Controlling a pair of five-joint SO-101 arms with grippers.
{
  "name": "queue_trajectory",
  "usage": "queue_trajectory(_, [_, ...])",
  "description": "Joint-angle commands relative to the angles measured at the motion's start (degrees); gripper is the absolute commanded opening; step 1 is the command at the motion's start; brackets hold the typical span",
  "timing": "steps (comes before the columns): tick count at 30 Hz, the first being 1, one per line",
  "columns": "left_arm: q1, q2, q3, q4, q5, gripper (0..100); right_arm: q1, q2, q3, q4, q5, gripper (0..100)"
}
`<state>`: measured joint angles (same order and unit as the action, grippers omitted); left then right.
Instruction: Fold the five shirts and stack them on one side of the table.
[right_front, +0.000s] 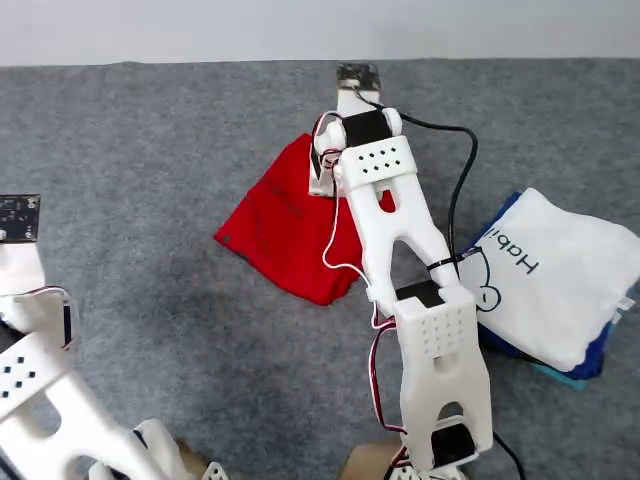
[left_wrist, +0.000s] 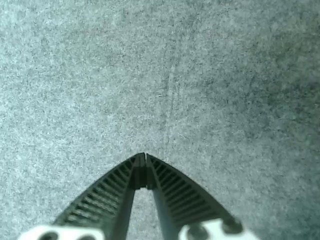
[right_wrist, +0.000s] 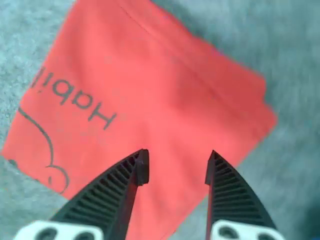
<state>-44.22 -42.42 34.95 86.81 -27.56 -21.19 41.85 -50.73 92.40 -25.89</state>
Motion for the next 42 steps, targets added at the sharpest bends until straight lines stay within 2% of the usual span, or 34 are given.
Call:
queue_trajectory(1, [-0.26,-0.97,-0.13,-0.79,-0.44,1,-0.57,-4.18,-3.08,1.54,-9.67,21.8])
queue_trajectory(8, [-0.26,-0.97,-0.13,-0.62,-0.35,1,-2.15,-0.57,-3.16,-2.07,-18.37,47.2])
queue_trajectory(21, [-0.26,-0.97,-0.04,-0.62,-0.35,1,-5.05,11.3,-3.34,-11.82,-22.33,43.7])
queue_trajectory(26, [-0.26,-0.97,-0.04,-0.79,-0.44,1,-4.79,16.92,-3.34,-15.6,-22.33,37.5])
queue_trajectory(32, [-0.26,-0.97,-0.04,-1.05,-0.44,1,-4.97,19.03,-3.34,-15.34,-22.42,27.7])
queue_trajectory(35, [-0.26,-0.97,-0.04,-1.05,-0.53,1,-4.7,19.03,-3.34,-15.25,-21.89,18.6])
queue_trajectory(39, [-0.26,-0.97,-0.04,-1.05,-2.37,1,-3.82,18.15,-3.43,-14.29,-18.99,1.0])
queue_trajectory(42, [-0.26,-0.97,-0.04,-1.05,-3.25,1,-3.3,15.69,-3.43,-11.03,-17.67,2.0])
